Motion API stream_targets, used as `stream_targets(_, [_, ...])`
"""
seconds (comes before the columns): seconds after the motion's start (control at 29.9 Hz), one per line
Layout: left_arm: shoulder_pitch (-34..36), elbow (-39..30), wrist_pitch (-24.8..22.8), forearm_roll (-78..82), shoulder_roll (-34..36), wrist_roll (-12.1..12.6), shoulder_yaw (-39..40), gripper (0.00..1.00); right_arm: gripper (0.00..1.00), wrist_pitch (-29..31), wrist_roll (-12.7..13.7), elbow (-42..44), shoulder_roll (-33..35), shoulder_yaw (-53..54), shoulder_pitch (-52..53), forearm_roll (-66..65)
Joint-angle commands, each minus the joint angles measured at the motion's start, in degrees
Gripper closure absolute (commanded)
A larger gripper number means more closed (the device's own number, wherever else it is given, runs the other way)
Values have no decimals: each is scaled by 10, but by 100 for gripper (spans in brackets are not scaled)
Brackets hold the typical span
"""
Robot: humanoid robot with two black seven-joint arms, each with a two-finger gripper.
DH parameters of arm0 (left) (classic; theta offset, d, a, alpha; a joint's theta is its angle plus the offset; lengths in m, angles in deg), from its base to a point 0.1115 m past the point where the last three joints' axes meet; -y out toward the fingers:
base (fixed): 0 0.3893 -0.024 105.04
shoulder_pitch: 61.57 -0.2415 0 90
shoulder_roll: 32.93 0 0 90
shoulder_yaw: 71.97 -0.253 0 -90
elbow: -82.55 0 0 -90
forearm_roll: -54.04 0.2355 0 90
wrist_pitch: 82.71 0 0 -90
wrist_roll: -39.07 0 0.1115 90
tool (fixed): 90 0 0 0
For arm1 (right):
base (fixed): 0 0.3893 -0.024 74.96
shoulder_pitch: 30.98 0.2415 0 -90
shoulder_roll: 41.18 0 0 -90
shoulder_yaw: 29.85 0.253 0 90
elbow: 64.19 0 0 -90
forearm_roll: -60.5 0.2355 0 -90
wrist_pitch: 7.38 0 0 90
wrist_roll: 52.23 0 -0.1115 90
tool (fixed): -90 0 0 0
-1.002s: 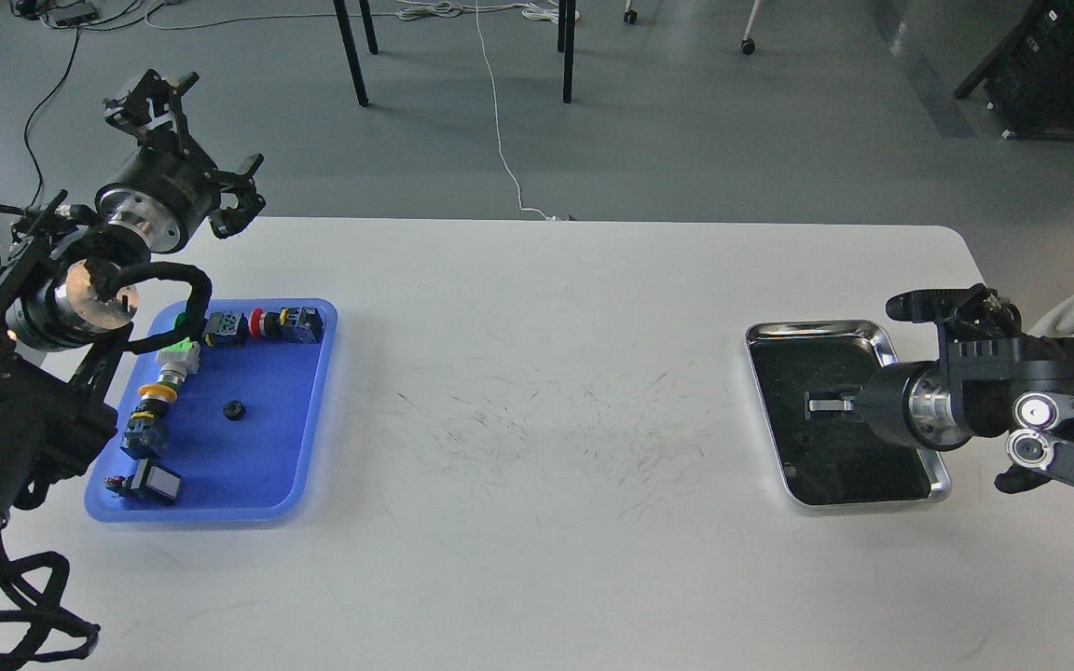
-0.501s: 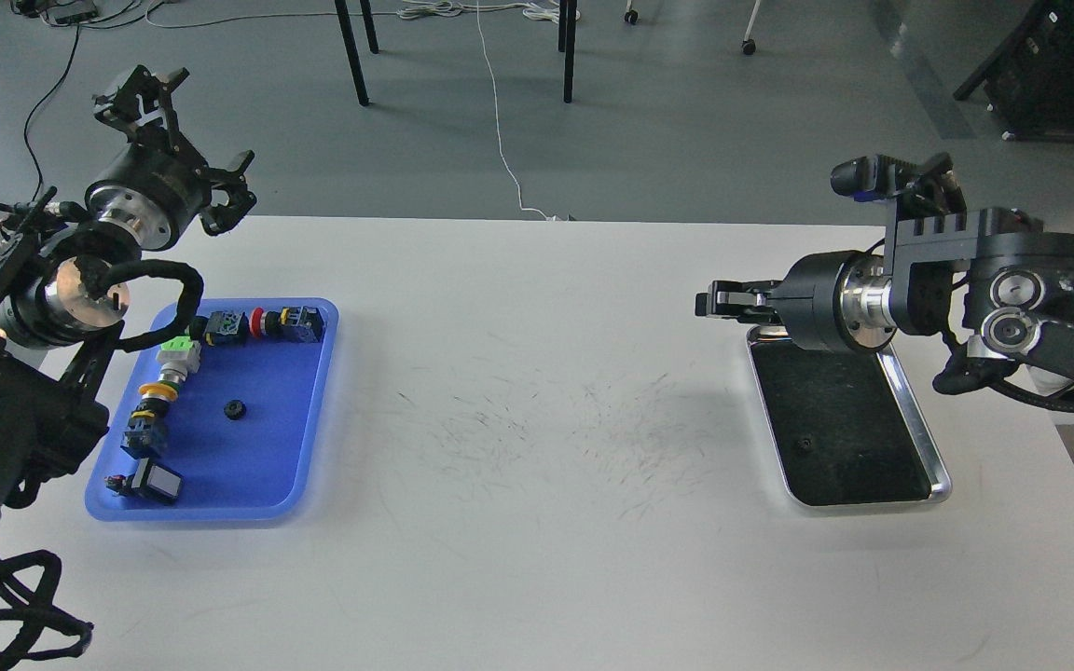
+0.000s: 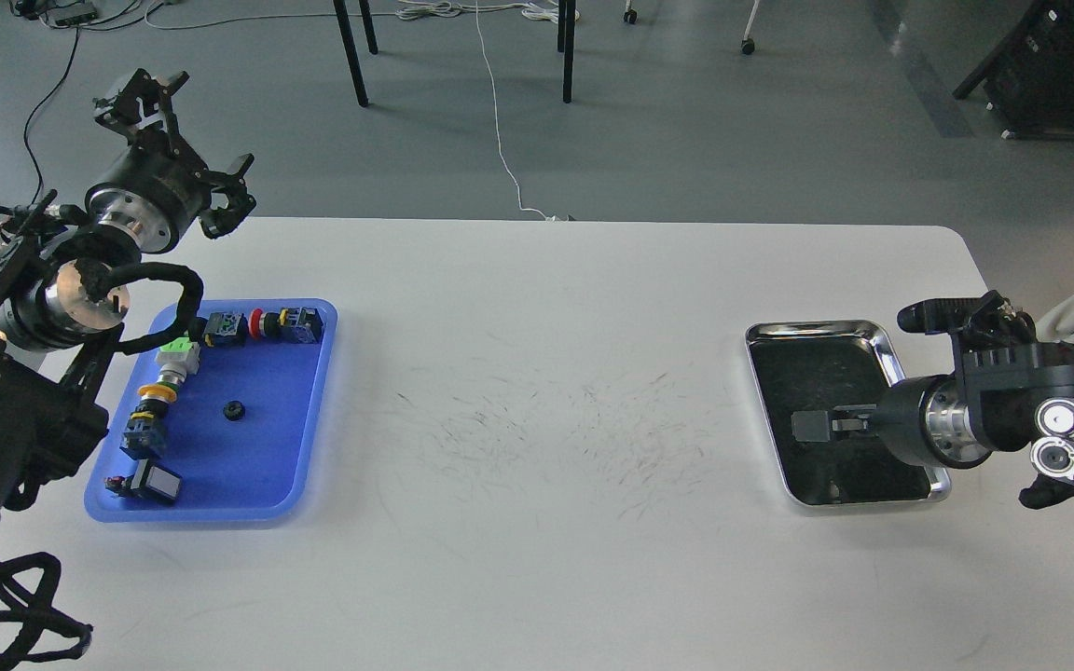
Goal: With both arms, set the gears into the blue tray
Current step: 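Grasp a second black gear in the metal tray with the right gripper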
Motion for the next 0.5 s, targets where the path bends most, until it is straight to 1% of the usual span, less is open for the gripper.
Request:
stream_targets(0.0, [0, -1, 0, 0, 0, 0, 0, 1, 7, -4, -1, 31, -23, 1, -9, -6])
stream_targets(0.33, [1, -2, 0, 0, 0, 0, -1, 1, 11, -4, -3, 60, -54, -4, -14, -12])
stream_targets(0.43, [1, -1, 0, 0, 1, 0, -1, 1, 15, -3, -3, 60, -54, -5, -16, -12])
stream_targets(0.47, [1, -2, 0, 0, 0, 0, -1, 1, 19, -4, -3, 60, -57, -5, -17, -12])
